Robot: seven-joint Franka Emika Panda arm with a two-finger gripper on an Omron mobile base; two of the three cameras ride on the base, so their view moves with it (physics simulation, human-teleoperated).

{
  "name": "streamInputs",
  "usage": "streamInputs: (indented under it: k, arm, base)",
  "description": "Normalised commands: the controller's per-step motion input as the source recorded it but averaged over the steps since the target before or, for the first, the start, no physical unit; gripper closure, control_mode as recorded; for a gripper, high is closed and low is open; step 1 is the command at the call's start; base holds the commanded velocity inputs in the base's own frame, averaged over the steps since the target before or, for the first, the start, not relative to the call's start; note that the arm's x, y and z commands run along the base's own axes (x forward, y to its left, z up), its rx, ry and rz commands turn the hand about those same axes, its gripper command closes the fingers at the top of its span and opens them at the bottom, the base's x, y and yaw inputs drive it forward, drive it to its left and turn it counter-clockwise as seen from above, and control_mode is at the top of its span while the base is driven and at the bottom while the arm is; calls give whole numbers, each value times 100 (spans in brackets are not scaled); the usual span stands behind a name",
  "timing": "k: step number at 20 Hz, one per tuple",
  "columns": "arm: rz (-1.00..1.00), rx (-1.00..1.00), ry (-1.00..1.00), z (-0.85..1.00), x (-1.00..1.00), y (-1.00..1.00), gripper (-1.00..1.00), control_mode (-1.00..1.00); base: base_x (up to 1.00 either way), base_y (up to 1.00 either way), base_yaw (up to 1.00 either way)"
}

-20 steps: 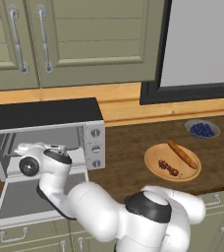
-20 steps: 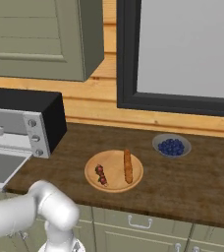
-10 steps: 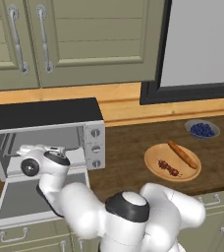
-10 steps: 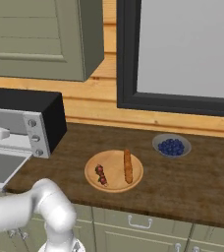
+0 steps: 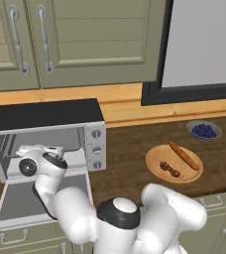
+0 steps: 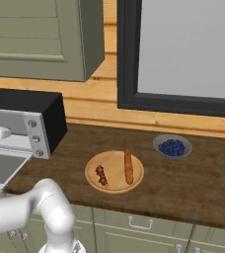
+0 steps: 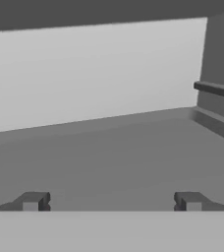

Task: Pick up the kebab skewer and baguette bread, and place them inside the toaster oven. Close the toaster oven door and start by setting the timer.

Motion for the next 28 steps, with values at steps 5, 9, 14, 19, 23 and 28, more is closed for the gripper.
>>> streamInputs:
  k: [5,9,14,19,23,28]
  arm:
    - [0,-8,9,-65,-30,0,-100,-100]
    - [0,-5,27,-73,-58,5,-100,-100]
    - [0,0,37,-58,-65,2,-100,-100]
    - [0,0,41,-63,-64,0,-100,-100]
    - [0,0,41,-64,-68,0,-100,-100]
    - [0,0,35,-45,-72,-2,-100,-100]
  base:
    - [0,0,0]
    - [0,0,0]
    - [0,0,0]
    - [0,0,0]
    - [0,0,0]
    - [0,0,0]
